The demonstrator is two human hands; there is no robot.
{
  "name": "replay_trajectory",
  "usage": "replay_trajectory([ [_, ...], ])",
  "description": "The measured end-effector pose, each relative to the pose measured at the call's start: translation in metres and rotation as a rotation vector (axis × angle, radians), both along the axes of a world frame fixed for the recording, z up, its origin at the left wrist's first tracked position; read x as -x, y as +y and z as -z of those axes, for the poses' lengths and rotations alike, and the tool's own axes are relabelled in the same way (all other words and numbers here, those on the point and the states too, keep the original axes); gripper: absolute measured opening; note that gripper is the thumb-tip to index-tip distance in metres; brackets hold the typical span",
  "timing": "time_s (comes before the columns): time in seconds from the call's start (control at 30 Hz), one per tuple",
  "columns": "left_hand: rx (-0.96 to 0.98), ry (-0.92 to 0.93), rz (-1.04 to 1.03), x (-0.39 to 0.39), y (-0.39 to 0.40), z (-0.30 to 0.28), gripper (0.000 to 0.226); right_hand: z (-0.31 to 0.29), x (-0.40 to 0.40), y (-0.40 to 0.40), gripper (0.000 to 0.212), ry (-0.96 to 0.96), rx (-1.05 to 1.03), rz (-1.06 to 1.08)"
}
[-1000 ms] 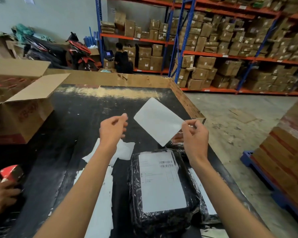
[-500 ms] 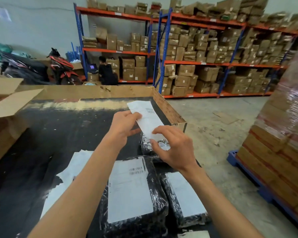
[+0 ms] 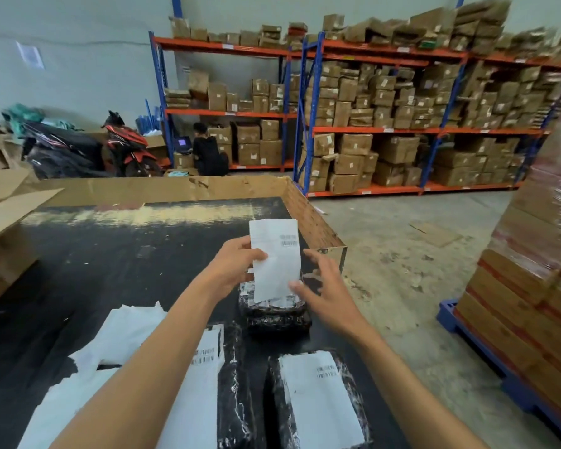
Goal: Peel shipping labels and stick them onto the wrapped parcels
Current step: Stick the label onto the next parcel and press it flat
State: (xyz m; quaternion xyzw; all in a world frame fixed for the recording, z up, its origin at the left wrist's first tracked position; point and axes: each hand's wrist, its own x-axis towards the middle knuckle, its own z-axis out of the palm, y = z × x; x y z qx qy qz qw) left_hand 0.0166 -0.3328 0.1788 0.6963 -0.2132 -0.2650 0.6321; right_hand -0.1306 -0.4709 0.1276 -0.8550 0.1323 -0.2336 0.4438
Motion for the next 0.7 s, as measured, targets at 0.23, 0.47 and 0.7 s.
replay_trajectory([
  [0.23,-0.066,-0.026,0.094,-0.012,-0.011,0.004,0.034,0.004,-0.031,-0.042,0.016,0.019,-0.61,0.06],
  [0.47,-0.266,-0.302,0.033,-0.033,-0.023,0.021,0.046,0.015,-0.055,-0.056,0.011,0.1,-0.617,0.098],
  [0.7,-0.518,-0.373,0.03,-0.056,-0.043,0.034,0.057,0.045,-0.088,-0.064,0.006,0.17,-0.647,0.174],
])
